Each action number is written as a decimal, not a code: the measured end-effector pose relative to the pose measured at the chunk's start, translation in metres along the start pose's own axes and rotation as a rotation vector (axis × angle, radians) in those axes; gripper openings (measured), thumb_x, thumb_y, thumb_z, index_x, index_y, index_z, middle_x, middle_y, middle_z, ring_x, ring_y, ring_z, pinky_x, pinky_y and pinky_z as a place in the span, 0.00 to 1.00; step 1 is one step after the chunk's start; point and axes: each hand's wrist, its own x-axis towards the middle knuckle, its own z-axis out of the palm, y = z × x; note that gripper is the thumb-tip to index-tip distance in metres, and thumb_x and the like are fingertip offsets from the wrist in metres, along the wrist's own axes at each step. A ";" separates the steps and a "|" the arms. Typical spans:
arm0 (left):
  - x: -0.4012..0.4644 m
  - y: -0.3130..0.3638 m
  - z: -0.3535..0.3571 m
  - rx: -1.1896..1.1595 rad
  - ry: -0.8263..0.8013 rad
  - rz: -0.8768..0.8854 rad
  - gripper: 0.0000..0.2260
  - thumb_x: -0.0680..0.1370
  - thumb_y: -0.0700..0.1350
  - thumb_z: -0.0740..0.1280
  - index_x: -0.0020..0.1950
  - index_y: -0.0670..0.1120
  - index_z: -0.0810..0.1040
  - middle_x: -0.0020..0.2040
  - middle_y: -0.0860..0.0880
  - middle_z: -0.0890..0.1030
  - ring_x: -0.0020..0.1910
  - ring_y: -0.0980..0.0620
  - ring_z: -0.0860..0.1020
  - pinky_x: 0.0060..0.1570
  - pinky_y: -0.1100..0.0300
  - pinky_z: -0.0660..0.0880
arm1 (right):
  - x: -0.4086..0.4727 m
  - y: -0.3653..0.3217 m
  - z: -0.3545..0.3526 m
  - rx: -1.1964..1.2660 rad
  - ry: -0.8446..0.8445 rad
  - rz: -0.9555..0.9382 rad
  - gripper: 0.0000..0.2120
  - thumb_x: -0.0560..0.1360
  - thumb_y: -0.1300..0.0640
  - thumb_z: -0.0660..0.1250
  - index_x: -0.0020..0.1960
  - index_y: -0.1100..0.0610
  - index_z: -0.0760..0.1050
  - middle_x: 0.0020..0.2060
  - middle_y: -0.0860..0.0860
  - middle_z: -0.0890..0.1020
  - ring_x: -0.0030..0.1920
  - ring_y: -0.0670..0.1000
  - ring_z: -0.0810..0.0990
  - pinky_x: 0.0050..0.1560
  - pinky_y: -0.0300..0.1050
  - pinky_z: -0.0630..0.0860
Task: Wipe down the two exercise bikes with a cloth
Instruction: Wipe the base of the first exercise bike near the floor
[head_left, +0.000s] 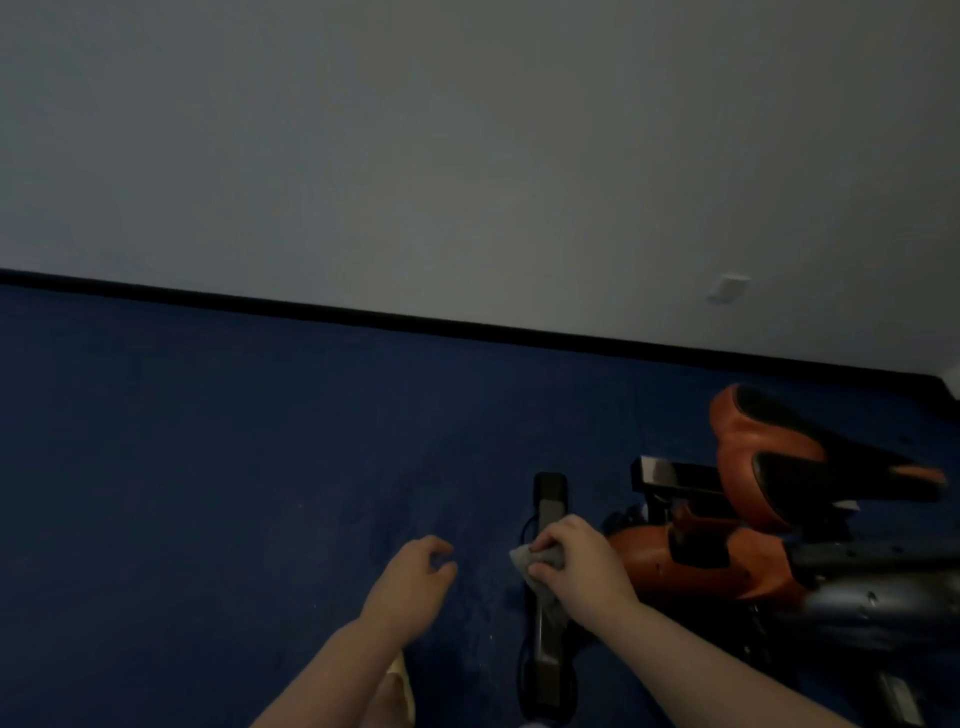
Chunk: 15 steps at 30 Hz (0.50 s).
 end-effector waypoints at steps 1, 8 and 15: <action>0.019 0.002 -0.009 0.014 -0.010 0.010 0.12 0.79 0.49 0.62 0.61 0.50 0.74 0.57 0.55 0.74 0.48 0.62 0.73 0.42 0.70 0.67 | 0.017 -0.004 0.000 0.003 0.010 0.006 0.06 0.70 0.54 0.73 0.44 0.48 0.76 0.46 0.41 0.72 0.47 0.42 0.73 0.47 0.35 0.69; 0.150 0.035 -0.098 0.199 -0.115 0.138 0.14 0.78 0.48 0.62 0.63 0.48 0.74 0.62 0.50 0.75 0.57 0.54 0.75 0.57 0.60 0.71 | 0.117 -0.045 -0.007 0.078 0.158 0.181 0.06 0.70 0.54 0.73 0.44 0.47 0.76 0.46 0.42 0.72 0.47 0.43 0.74 0.45 0.35 0.69; 0.260 0.087 -0.133 0.307 -0.215 0.219 0.14 0.78 0.46 0.62 0.63 0.46 0.75 0.62 0.47 0.77 0.58 0.50 0.76 0.59 0.58 0.71 | 0.192 -0.063 -0.033 0.176 0.323 0.322 0.06 0.69 0.56 0.73 0.44 0.49 0.77 0.45 0.42 0.72 0.46 0.43 0.73 0.46 0.34 0.68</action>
